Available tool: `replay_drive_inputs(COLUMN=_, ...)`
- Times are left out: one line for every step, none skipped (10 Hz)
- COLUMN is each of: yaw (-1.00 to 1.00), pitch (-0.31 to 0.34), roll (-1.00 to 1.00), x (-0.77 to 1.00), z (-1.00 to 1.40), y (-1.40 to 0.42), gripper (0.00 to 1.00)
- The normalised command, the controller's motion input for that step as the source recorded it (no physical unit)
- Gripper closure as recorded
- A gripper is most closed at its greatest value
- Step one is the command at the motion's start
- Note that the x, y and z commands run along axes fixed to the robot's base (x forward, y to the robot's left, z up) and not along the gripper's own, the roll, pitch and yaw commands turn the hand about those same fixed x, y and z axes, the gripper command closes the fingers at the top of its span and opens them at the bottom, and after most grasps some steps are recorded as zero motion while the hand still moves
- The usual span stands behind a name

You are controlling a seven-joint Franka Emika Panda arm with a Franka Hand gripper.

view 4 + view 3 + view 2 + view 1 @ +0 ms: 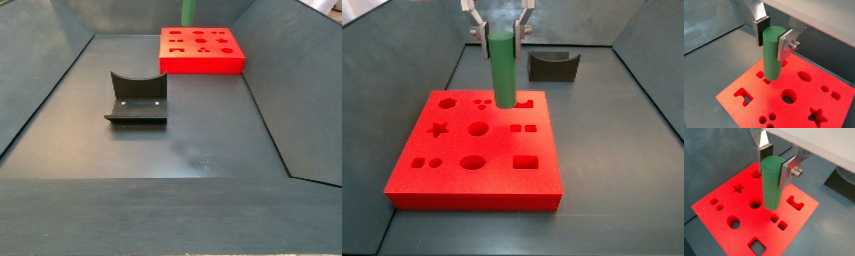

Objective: Pick up the round object. Move up. Move to above the board. Insert the round object.
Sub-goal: Insert the round object.

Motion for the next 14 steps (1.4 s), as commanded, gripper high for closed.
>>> replay_drive_inputs(yaw=0.01, pitch=0.000, roll=0.11, x=-0.02, z=-0.15, y=-0.03, gripper=1.00)
replay_drive_inputs(yaw=0.00, pitch=0.000, roll=0.07, x=0.00, z=-0.08, y=-0.01, gripper=1.00)
replay_drive_inputs(yaw=0.00, pitch=0.000, roll=0.04, x=-0.02, z=-0.08, y=0.00, gripper=1.00)
replay_drive_inputs(yaw=0.00, pitch=0.000, roll=0.00, x=0.00, z=0.00, y=-0.02, gripper=1.00)
replay_drive_inputs(yaw=0.00, pitch=0.000, roll=0.07, x=-0.08, z=-0.20, y=0.00, gripper=1.00)
replay_drive_inputs(yaw=0.00, pitch=-0.020, roll=0.12, x=-0.15, z=-0.29, y=0.00, gripper=1.00)
replay_drive_inputs(yaw=0.00, pitch=0.000, roll=0.01, x=0.00, z=0.00, y=0.00, gripper=1.00)
replay_drive_inputs(yaw=0.00, pitch=-0.013, roll=0.06, x=0.00, z=-0.19, y=-0.05, gripper=1.00)
replay_drive_inputs(yaw=0.00, pitch=-0.039, roll=0.05, x=-0.07, z=-0.22, y=-0.03, gripper=1.00)
replay_drive_inputs(yaw=0.00, pitch=-0.016, roll=0.00, x=0.00, z=-0.09, y=0.00, gripper=1.00)
replay_drive_inputs(yaw=0.00, pitch=-0.006, roll=0.00, x=0.00, z=-0.06, y=0.00, gripper=1.00)
replay_drive_inputs(yaw=0.00, pitch=-0.013, roll=0.12, x=-0.04, z=-0.27, y=-0.05, gripper=1.00)
replay_drive_inputs(yaw=0.00, pitch=-0.011, roll=0.14, x=0.00, z=-0.30, y=-0.10, gripper=1.00)
replay_drive_inputs(yaw=0.00, pitch=-0.009, roll=0.17, x=0.00, z=-0.36, y=-0.08, gripper=1.00)
